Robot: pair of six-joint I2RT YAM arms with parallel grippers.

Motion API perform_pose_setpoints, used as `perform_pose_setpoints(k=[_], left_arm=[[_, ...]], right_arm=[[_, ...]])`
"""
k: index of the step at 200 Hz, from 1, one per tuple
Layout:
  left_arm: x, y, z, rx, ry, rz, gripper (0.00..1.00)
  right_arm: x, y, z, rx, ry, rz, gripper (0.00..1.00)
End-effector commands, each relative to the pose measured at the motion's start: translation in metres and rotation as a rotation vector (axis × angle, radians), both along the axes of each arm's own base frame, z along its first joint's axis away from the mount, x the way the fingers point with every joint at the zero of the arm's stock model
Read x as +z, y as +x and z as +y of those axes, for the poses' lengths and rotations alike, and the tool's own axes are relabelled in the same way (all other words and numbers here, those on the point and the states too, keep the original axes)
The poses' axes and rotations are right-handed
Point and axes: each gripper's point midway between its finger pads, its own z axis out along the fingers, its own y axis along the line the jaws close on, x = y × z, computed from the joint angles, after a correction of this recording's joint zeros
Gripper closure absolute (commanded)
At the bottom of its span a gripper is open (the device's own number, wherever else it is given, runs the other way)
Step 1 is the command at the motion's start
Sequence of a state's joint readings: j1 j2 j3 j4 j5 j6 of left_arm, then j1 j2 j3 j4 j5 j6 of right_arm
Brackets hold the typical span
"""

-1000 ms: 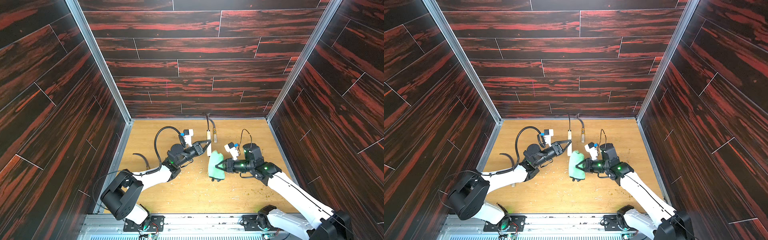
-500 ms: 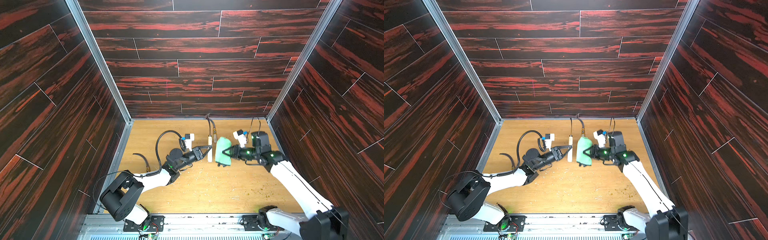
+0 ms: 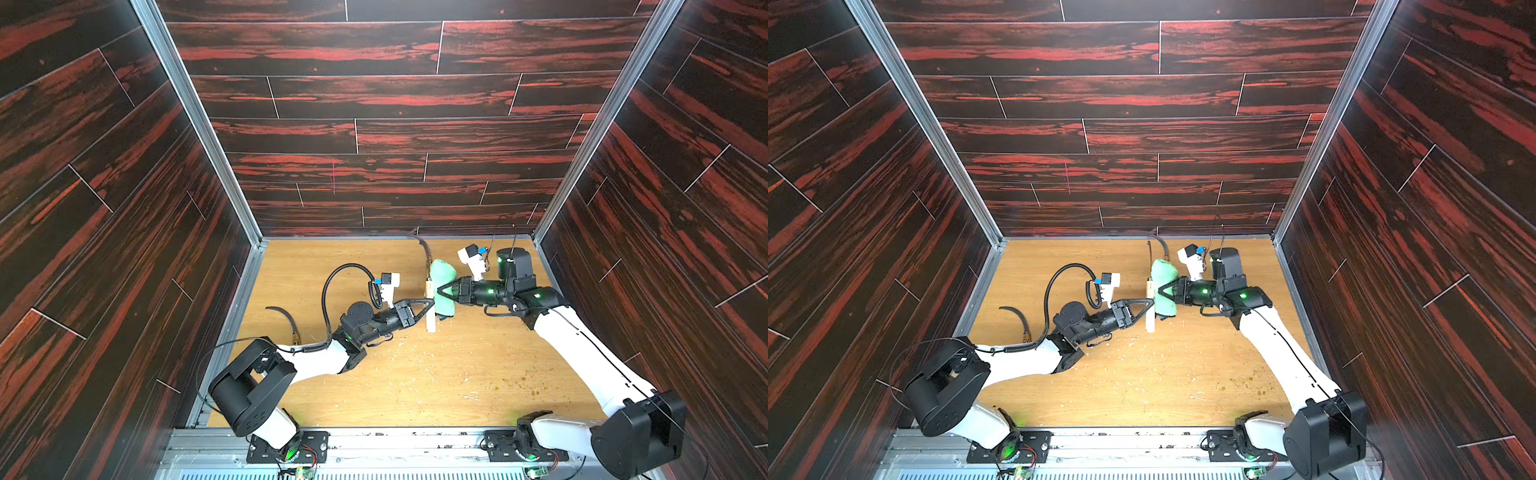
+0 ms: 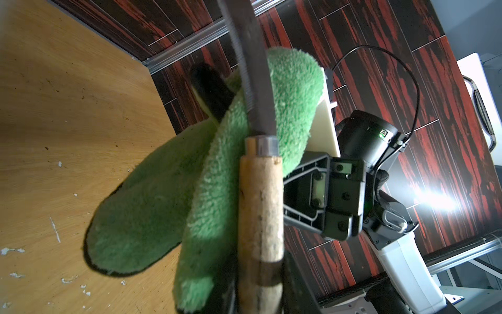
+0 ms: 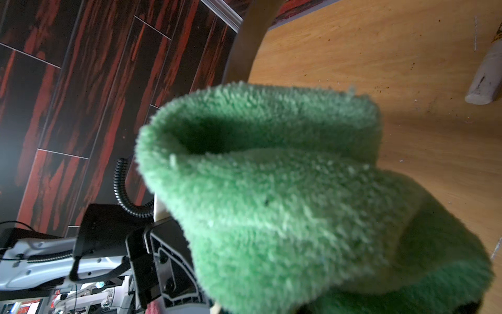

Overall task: Wipe small sickles with rags
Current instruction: Wipe the small sickle.

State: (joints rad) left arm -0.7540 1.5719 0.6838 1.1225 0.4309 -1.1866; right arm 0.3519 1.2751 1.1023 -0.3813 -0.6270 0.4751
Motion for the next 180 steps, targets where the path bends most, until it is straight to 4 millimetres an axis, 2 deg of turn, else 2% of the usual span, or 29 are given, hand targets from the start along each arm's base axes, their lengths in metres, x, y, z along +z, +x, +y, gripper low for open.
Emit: perform_pose_setpoints(k=[1, 44, 72, 124, 162, 180], left_arm=[[0.025, 0.004, -0.002, 0.004, -0.049, -0.065, 1.0], [0.023, 0.014, 0.003, 0.057, -0.028, -0.073, 1.0], [0.021, 0.017, 0.006, 0.066, -0.012, -0.072, 1.0], [-0.002, 0.012, 0.014, 0.074, 0.116, -0.041, 1.0], [-0.018, 0.002, 0.022, 0.065, 0.246, -0.03, 1.0], [-0.028, -0.001, 0.028, 0.072, 0.316, -0.017, 1.0]], right_arm=[[-0.003, -0.034, 0.005, 0.082, -0.004, 0.003, 1.0], [-0.023, -0.07, 0.003, 0.13, -0.014, 0.041, 1.0], [-0.039, -0.08, -0.005, 0.113, -0.044, 0.075, 1.0], [-0.06, -0.084, -0.018, 0.075, -0.138, 0.134, 1.0], [-0.082, -0.07, -0.041, -0.051, -0.285, 0.175, 1.0], [-0.09, -0.065, -0.044, -0.062, -0.329, 0.194, 1.0]])
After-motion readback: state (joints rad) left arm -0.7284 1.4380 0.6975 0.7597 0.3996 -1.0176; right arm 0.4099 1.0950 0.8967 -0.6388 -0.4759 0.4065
